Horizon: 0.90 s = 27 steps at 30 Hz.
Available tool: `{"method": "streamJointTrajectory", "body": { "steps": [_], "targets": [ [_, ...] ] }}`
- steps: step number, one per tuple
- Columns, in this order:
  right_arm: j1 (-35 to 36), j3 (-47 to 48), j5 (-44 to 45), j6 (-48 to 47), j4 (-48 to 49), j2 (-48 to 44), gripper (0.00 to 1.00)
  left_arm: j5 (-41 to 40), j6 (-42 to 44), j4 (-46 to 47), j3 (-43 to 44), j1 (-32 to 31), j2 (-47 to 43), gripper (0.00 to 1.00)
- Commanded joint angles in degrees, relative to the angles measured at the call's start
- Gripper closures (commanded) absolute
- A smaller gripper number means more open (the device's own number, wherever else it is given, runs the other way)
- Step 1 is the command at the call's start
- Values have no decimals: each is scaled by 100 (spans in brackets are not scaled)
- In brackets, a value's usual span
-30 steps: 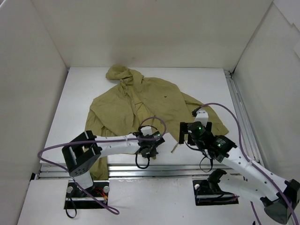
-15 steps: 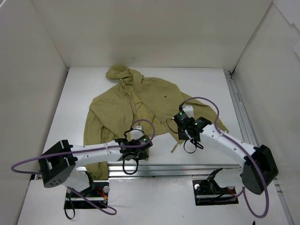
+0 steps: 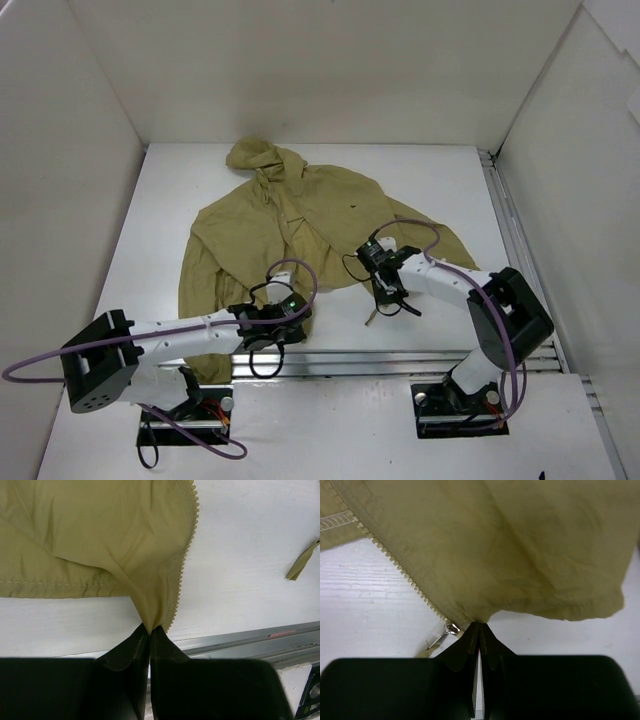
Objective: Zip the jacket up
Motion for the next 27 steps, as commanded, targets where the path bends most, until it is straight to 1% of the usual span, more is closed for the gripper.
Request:
{"method": "streamJointTrajectory", "body": {
  "steps": [1, 7, 10, 12, 14, 17, 22, 27],
  "targets": [
    [-43, -65, -212, 145, 415, 149, 100, -221, -39, 269, -5, 41, -255, 100],
    [36, -118, -502, 444, 652, 184, 100, -256, -145, 243, -75, 41, -343, 100],
    [212, -57, -318, 576, 609, 228, 100, -256, -171, 182, -49, 41, -370, 100],
    [221, -4, -764, 541, 635, 193, 100, -265, -189, 146, -58, 41, -396, 100],
    [352, 110, -722, 594, 635, 193, 100, -291, -206, 120, -66, 41, -466, 100],
    [458, 285, -924, 638, 652, 342, 100, -326, -233, 50, -75, 41, -528, 100],
    [826, 497, -1056, 761, 740, 693, 100, -353, -294, 5, -172, 41, -625, 100],
    [1301, 602, -1065, 884, 776, 721, 100, -362, -303, -12, -198, 41, -677, 100]
  ]
}}
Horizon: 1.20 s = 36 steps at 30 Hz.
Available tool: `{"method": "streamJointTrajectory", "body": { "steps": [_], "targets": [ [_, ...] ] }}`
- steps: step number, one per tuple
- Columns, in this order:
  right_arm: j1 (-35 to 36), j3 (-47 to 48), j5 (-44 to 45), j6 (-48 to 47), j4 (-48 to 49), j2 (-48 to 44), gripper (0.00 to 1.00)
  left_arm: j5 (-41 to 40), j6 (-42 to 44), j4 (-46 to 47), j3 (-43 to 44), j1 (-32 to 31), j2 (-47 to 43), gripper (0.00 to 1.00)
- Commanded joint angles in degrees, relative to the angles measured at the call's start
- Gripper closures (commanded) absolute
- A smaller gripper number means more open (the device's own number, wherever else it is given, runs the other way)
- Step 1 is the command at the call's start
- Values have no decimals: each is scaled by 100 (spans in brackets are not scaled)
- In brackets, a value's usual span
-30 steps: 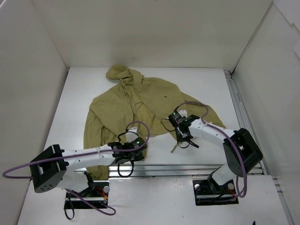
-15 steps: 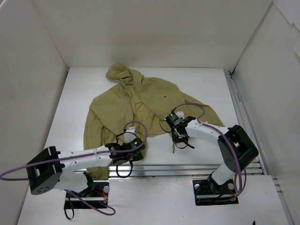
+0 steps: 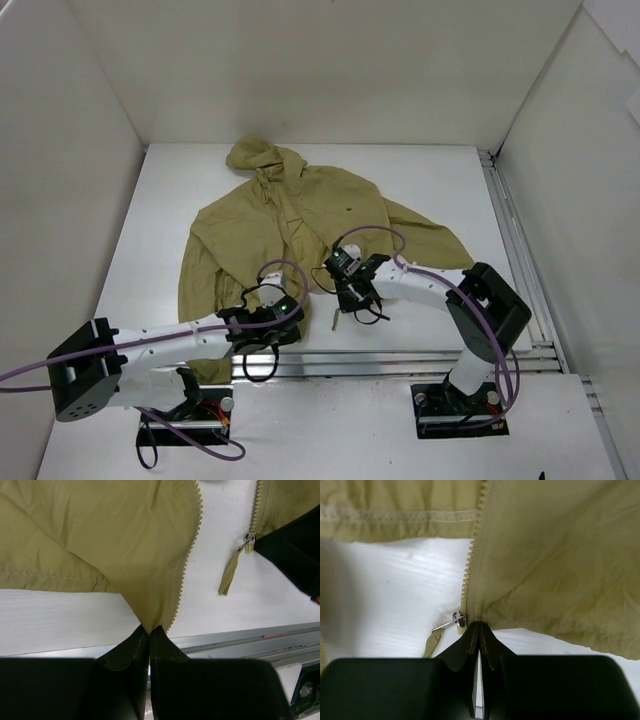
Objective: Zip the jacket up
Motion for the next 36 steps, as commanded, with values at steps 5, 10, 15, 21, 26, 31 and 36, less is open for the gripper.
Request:
{"method": "streamJointTrajectory", "body": {
  "steps": [5, 10, 15, 21, 26, 31, 36],
  "targets": [
    [409, 286, 17, 170, -53, -571, 100, -139, -82, 25, 108, 36, -115, 100],
    [409, 646, 465, 91, -632, -1063, 88, -147, -65, 34, 143, 36, -81, 100],
    [392, 691, 633, -120, -827, -1091, 66, -112, -65, 69, 152, 36, -45, 100],
    [155, 428, 668, -761, -915, -1012, 40, -77, -47, 78, 143, 36, -71, 100],
    [-110, 269, 589, -1245, -906, -906, 49, -68, -30, 131, 117, 36, -28, 100],
    [-145, 286, 457, -1439, -845, -713, 55, -7, -3, 201, 152, 36, 104, 100],
    [-136, 234, 308, -1421, -686, -511, 56, 11, 6, 227, 134, 36, 131, 100]
  ]
}}
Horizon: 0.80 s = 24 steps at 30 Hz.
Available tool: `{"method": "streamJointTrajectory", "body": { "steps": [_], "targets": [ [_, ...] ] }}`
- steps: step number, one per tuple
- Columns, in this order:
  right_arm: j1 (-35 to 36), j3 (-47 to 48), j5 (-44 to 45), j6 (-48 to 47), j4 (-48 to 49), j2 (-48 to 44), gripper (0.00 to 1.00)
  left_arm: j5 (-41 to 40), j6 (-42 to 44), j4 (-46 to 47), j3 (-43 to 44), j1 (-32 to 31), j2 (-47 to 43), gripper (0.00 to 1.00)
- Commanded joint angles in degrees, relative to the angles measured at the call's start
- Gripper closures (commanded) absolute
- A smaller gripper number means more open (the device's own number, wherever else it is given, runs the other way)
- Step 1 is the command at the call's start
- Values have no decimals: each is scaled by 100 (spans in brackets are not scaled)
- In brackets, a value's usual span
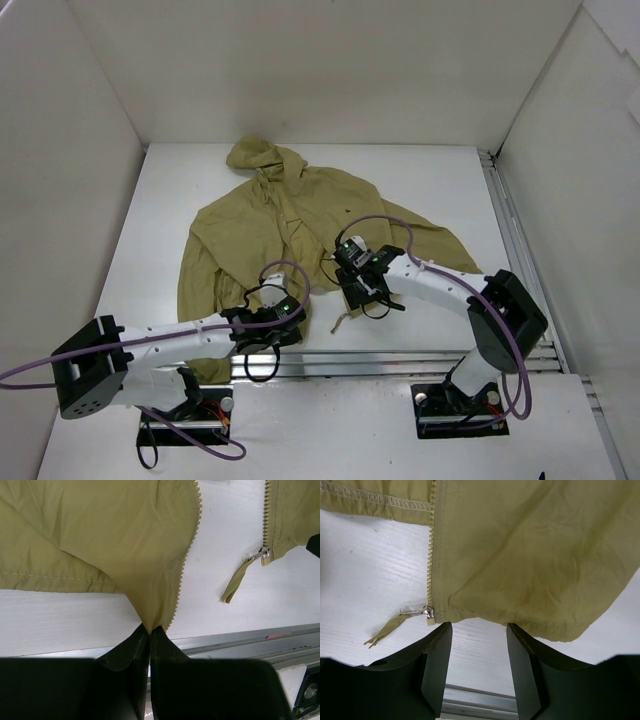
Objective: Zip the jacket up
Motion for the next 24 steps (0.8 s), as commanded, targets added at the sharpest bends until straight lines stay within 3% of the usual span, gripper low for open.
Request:
{"method": "streamJointTrajectory", "body": {
  "steps": [1, 24],
  "targets": [
    [8, -13, -70, -86, 188, 86, 55, -44, 28, 188, 150, 36, -25, 100],
    [-27, -207, -246, 11, 619, 429, 53, -9, 10, 223, 97, 36, -25, 100]
  ]
}}
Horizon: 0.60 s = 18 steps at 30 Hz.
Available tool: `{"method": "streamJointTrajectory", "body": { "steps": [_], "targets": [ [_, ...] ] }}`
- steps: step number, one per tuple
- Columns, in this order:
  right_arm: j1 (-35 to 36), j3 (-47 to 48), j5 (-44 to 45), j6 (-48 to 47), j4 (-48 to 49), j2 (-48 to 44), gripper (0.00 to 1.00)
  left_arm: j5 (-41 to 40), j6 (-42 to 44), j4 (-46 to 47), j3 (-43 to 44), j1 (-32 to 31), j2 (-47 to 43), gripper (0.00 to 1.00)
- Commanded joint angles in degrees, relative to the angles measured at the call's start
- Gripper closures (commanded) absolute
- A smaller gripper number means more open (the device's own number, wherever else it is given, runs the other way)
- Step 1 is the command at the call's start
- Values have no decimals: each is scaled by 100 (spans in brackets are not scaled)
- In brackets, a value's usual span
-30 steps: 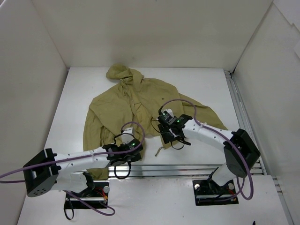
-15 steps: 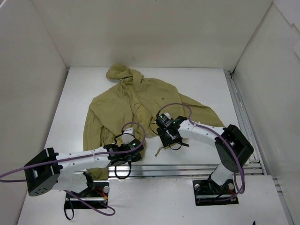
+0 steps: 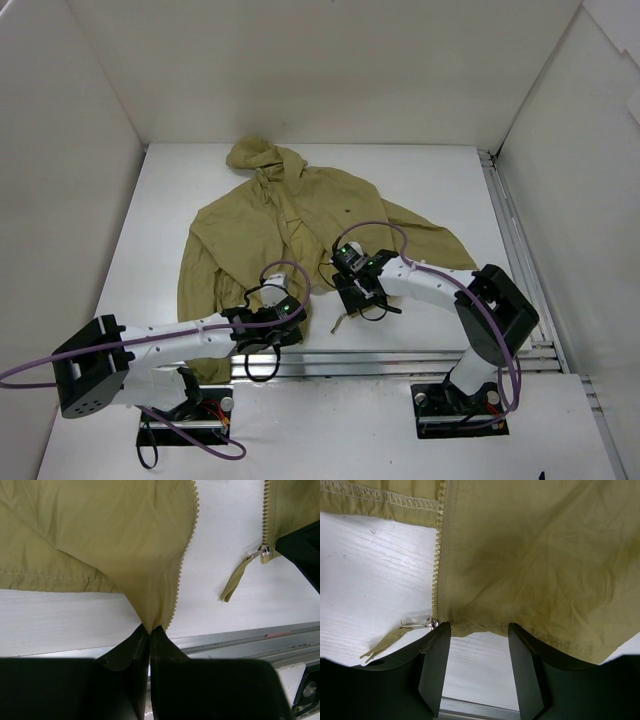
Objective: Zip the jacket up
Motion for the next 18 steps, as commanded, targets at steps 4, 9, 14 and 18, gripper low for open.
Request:
{"method": "streamJointTrajectory", "body": {
  "steps": [4, 9, 14, 18],
  "targets": [
    [-16, -10, -34, 55, 219, 125, 54, -57, -1, 184, 79, 36, -84, 100],
    [-25, -115, -52, 116, 289, 187, 54, -66, -1, 175, 71, 36, -84, 100],
    [-16, -212, -192, 221, 377, 257, 63, -48, -27, 175, 53, 36, -75, 100],
    [-16, -379, -403, 414, 675, 468, 78, -39, -45, 140, 27, 36, -128, 100]
  ]
}}
